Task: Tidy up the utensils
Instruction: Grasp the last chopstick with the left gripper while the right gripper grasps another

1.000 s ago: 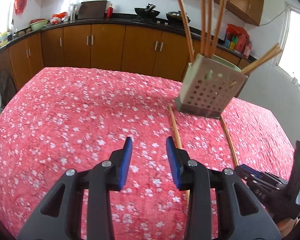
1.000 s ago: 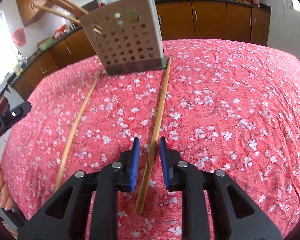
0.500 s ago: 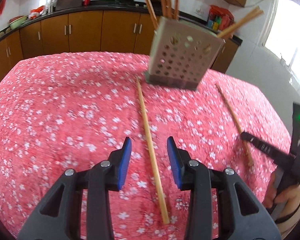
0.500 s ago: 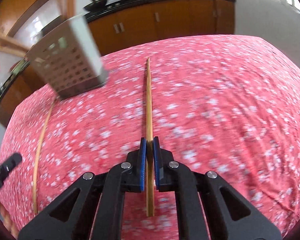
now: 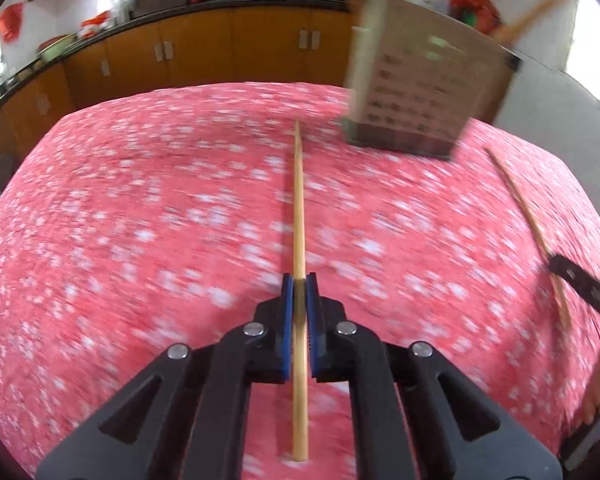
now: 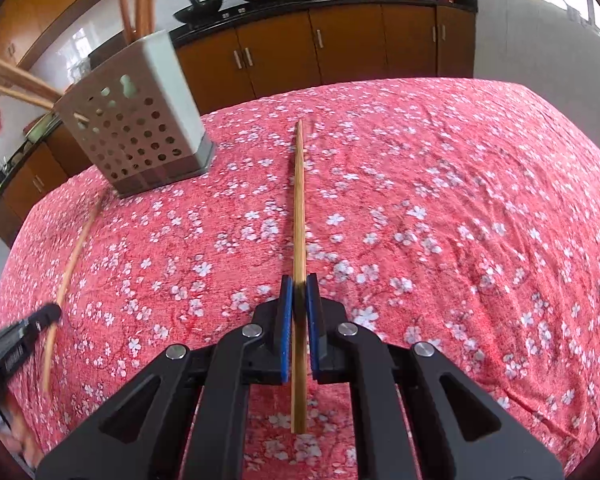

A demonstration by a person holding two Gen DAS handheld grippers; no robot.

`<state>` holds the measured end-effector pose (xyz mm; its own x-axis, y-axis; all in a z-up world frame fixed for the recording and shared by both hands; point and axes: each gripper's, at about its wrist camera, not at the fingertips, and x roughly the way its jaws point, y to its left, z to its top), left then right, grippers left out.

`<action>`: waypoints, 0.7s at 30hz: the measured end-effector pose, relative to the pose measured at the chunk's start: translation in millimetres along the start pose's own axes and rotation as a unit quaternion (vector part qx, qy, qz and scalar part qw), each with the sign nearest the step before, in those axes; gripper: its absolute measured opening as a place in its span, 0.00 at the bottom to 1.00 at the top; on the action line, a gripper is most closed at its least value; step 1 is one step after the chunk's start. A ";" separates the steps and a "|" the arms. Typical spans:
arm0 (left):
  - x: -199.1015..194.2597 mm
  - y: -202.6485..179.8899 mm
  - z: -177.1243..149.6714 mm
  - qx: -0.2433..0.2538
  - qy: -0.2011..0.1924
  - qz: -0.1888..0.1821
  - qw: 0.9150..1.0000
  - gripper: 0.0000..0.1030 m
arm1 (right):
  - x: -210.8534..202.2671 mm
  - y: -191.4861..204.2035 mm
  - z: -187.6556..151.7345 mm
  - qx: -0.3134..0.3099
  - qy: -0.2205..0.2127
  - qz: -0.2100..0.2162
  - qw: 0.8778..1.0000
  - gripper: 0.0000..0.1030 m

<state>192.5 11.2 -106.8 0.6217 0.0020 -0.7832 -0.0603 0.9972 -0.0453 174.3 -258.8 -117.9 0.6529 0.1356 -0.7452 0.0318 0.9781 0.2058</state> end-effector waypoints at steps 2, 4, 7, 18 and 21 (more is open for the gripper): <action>4.5 20.1 6.1 -0.023 -0.002 0.017 1.000 0.07 | 2.4 4.0 1.6 -0.010 0.000 0.001 1.000 0.08; 8.2 38.1 11.8 -0.043 -0.001 0.023 0.999 0.08 | 6.1 8.7 3.9 -0.022 0.002 -0.001 1.000 0.08; 11.4 52.1 18.1 -0.057 -0.001 0.028 0.998 0.09 | 12.2 14.1 8.4 -0.045 0.001 -0.011 0.999 0.08; 19.3 62.9 26.0 -0.042 -0.011 0.014 0.999 0.15 | 24.8 5.1 20.3 -0.042 0.004 -0.019 0.999 0.08; 16.8 63.1 24.3 -0.043 -0.012 0.007 0.999 0.17 | 25.9 3.8 20.6 -0.039 0.004 -0.017 0.999 0.08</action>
<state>218.1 76.0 -107.8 0.6385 0.0180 -0.7694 -0.1351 0.9868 -0.0891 206.8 -254.8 -123.4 0.6458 0.1034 -0.7564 -0.0062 0.9915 0.1302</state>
